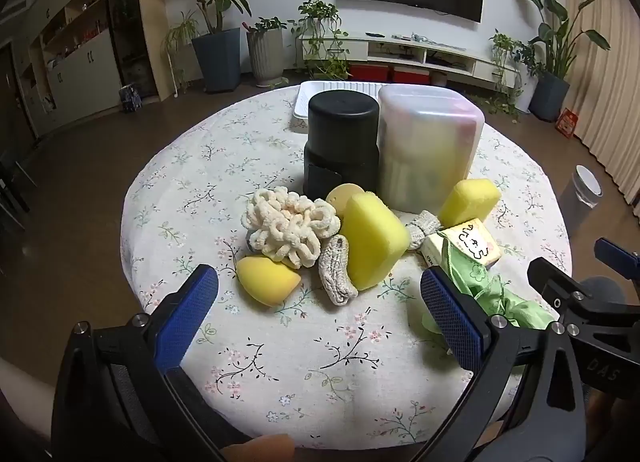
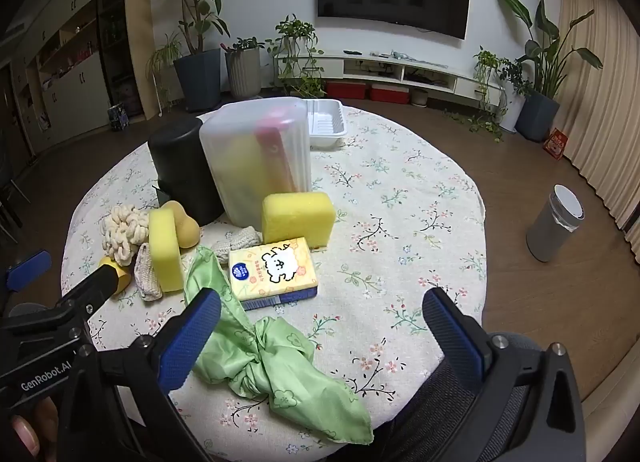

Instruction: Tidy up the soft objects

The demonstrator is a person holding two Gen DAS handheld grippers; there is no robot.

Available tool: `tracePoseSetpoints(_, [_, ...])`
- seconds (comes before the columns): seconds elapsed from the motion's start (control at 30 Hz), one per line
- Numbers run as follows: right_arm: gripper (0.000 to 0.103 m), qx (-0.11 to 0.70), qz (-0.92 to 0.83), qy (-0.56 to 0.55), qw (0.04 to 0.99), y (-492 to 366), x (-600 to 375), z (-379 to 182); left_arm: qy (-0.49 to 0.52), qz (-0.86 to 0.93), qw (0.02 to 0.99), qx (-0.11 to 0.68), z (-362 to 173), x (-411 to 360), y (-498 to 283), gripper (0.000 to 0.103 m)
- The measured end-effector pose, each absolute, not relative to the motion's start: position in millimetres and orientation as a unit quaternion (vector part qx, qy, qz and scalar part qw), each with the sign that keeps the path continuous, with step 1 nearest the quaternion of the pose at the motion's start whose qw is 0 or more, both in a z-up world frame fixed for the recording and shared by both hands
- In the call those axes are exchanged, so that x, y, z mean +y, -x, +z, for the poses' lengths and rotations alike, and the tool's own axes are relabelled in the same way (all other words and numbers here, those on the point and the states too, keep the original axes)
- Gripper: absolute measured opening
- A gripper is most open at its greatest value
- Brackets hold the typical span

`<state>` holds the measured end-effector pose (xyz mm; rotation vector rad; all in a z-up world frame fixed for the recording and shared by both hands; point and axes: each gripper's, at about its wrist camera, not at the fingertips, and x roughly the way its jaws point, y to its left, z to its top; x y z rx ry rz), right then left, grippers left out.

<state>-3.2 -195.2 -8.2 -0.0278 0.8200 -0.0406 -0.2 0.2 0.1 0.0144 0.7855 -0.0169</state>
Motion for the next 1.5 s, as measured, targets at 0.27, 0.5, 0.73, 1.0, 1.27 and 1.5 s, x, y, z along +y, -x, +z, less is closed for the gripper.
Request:
tracePoseSetpoints(0.27, [0.103,0.4,-0.02,0.013,0.916,3.1,-195.6,-8.3,-0.01,-0.008,0.923,0.385,3.9,0.9,4.2,0.103])
tracePoseSetpoints(0.5, [0.103,0.399,-0.02,0.012,0.917,3.3,-195.7,-8.4,-0.008,-0.007,0.923,0.384,-0.5,0.0,-0.1,0.103])
tracePoseSetpoints(0.73, [0.103,0.398,-0.019,0.013,0.917,3.6,-195.6,-8.6,-0.008,-0.004,0.923,0.384,-1.0,2.4,-0.3,0.103])
tracePoseSetpoints(1.0, [0.103,0.398,-0.019,0.013,0.917,3.9,-195.4,-8.9,-0.008,-0.002,0.924,0.383,-2.6,4.7,-0.7,0.103])
tracePoseSetpoints(1.27, [0.103,0.398,-0.019,0.014,0.917,4.0,-195.6,-9.2,-0.008,-0.001,0.923,0.384,-2.4,4.2,-0.7,0.103])
tracePoseSetpoints(1.5, [0.103,0.398,-0.019,0.013,0.917,4.1,-195.7,-9.5,-0.008,-0.001,0.923,0.384,-2.2,4.0,-0.6,0.103])
